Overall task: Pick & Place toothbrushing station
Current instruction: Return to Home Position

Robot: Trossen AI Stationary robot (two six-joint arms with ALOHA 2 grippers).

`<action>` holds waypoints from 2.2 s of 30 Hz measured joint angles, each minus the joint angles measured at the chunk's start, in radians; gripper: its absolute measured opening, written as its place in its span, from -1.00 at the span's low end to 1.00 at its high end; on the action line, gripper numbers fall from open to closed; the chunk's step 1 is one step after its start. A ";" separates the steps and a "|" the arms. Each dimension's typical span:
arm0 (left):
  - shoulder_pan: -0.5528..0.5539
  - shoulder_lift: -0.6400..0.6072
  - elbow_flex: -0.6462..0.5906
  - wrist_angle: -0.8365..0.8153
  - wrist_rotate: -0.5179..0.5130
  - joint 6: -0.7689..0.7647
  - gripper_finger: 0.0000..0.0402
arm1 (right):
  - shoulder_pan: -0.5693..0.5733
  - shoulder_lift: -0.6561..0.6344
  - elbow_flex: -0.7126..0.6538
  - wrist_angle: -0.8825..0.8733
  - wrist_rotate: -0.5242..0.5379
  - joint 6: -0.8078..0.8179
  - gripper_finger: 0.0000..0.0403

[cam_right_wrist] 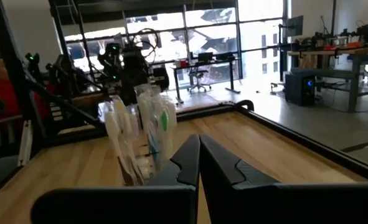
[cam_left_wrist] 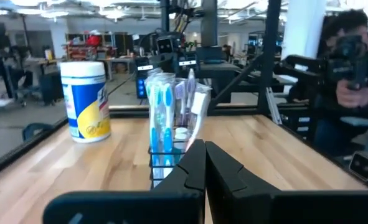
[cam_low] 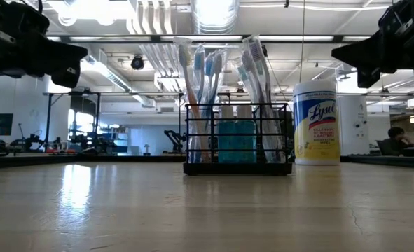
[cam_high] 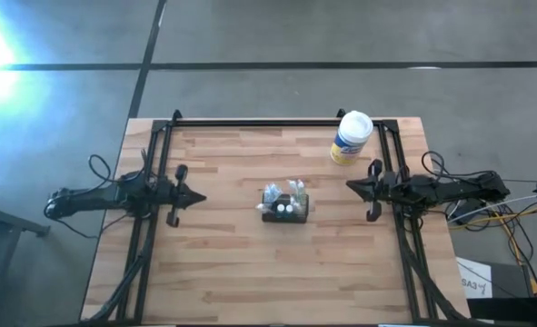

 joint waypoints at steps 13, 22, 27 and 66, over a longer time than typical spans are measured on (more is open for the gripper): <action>0.000 0.014 -0.001 -0.014 -0.065 -0.029 -0.99 | 0.000 0.001 0.000 -0.020 0.051 -0.010 -0.96; 0.000 0.014 -0.002 -0.017 -0.094 -0.027 -0.98 | 0.000 0.002 0.000 -0.020 0.052 -0.029 -0.96; 0.000 0.014 -0.002 -0.016 -0.094 -0.031 -0.98 | 0.000 0.002 -0.001 -0.020 0.053 -0.029 -0.96; 0.000 0.014 -0.002 0.002 -0.093 -0.032 -0.97 | -0.001 0.002 0.000 -0.020 0.051 -0.028 -0.96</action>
